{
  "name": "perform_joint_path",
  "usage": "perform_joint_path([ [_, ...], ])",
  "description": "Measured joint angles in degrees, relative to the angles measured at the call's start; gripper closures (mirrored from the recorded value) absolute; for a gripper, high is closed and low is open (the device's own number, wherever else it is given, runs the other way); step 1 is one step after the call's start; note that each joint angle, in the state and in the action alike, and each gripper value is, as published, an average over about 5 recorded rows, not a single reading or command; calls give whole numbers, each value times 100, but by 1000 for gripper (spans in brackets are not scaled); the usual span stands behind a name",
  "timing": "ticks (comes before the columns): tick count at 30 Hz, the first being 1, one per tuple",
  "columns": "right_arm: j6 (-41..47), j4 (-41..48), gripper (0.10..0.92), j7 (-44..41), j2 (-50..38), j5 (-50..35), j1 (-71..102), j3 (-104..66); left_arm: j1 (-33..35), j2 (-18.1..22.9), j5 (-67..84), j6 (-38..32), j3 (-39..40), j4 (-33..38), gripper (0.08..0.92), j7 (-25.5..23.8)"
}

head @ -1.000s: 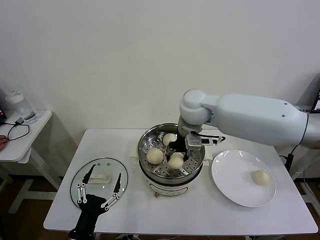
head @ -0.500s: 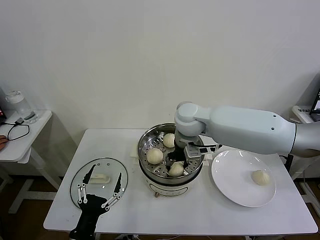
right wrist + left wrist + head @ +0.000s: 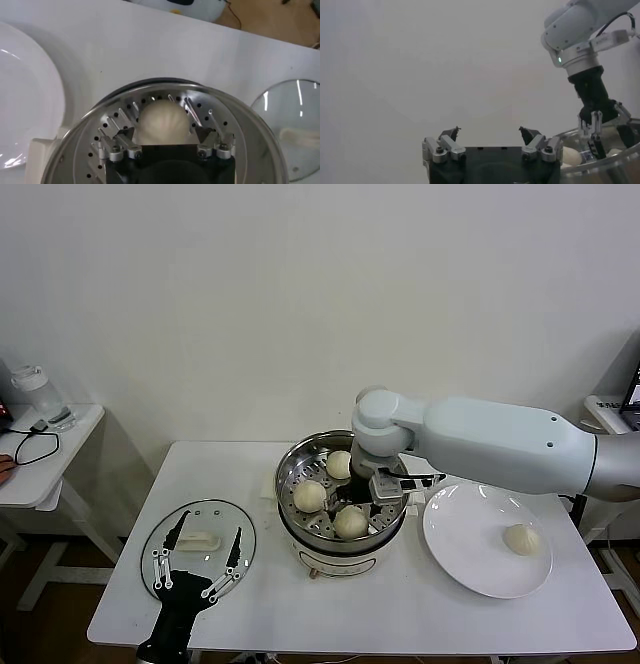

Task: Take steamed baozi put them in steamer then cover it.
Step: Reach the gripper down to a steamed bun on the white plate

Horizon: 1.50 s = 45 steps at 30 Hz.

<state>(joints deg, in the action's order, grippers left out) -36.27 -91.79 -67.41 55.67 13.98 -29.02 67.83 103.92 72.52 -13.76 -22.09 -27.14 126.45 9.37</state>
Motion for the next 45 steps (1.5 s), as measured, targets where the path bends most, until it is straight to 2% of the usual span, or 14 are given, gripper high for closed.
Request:
perform_joint_path([
  [5, 436, 137, 203, -129, -352, -470, -147, -297, -13, -24, 0, 2, 26, -2, 177, 0],
  [9, 1172, 405, 203, -128, -745, -1123, -235, -448, -38, -49, -2, 15, 63, -4, 177, -2],
  [15, 2460, 1051, 203, -100, -1383, -2134, -218, -560, -56, -76, -5, 23, 80, 8, 177, -6],
  [20, 3154, 1708, 203, -96, -1876, -2568, -32, -592, -81, -83, -8, 38, 102, 6, 177, -10],
  [30, 3736, 2700, 203, -141, -2454, -2601, 940, -1015, -91, -27, 23, 78, 79, 2, 177, -19],
  [45, 3935, 3464, 203, -31, -2456, -2163, 2327, -1682, -58, 24, 62, 83, 57, -10, 177, -28],
])
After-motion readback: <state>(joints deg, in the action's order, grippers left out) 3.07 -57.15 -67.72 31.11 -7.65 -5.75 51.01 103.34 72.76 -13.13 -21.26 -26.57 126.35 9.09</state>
